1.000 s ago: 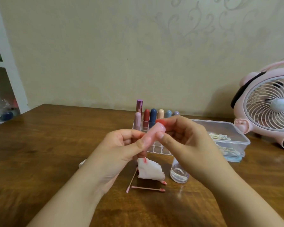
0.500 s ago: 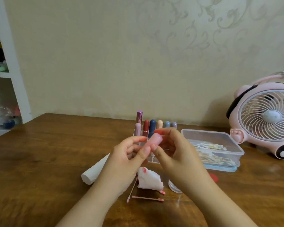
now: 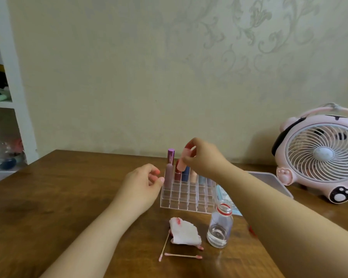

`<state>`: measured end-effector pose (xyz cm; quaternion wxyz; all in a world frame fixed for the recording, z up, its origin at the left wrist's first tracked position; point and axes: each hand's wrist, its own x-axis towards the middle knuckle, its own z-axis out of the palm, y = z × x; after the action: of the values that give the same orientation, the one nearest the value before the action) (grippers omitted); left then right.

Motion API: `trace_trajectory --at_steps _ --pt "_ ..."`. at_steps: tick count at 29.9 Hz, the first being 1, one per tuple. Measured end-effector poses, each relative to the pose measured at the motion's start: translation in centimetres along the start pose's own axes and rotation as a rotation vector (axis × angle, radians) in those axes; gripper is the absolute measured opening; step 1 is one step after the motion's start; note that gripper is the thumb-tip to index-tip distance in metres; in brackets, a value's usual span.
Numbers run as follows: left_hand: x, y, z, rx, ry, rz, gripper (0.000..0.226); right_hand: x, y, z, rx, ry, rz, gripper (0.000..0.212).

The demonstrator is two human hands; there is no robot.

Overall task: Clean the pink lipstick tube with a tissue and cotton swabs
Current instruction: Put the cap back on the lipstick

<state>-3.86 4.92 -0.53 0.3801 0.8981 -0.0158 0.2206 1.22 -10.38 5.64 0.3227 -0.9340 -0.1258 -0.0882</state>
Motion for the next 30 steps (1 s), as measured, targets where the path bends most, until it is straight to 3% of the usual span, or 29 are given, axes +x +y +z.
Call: trace_trajectory --at_steps 5,10,16,25,30 --pt "0.9 -1.0 1.1 0.073 -0.029 0.019 0.025 1.7 -1.2 2.7 -0.167 -0.082 0.159 0.027" --pt "1.0 -1.4 1.9 0.09 -0.045 0.096 0.026 1.8 -0.9 4.6 -0.292 -0.008 0.22 0.011" --pt "0.9 -2.5 2.0 0.079 -0.044 0.131 0.028 2.6 0.5 6.0 -0.313 0.034 0.152 0.024" --pt "0.5 -3.3 1.6 0.03 0.024 0.133 0.022 1.4 1.1 5.9 -0.257 0.035 0.07 0.016" --pt "0.5 -3.6 1.6 0.03 0.017 0.127 0.022 0.8 2.1 6.3 -0.1 0.069 0.0 0.016"
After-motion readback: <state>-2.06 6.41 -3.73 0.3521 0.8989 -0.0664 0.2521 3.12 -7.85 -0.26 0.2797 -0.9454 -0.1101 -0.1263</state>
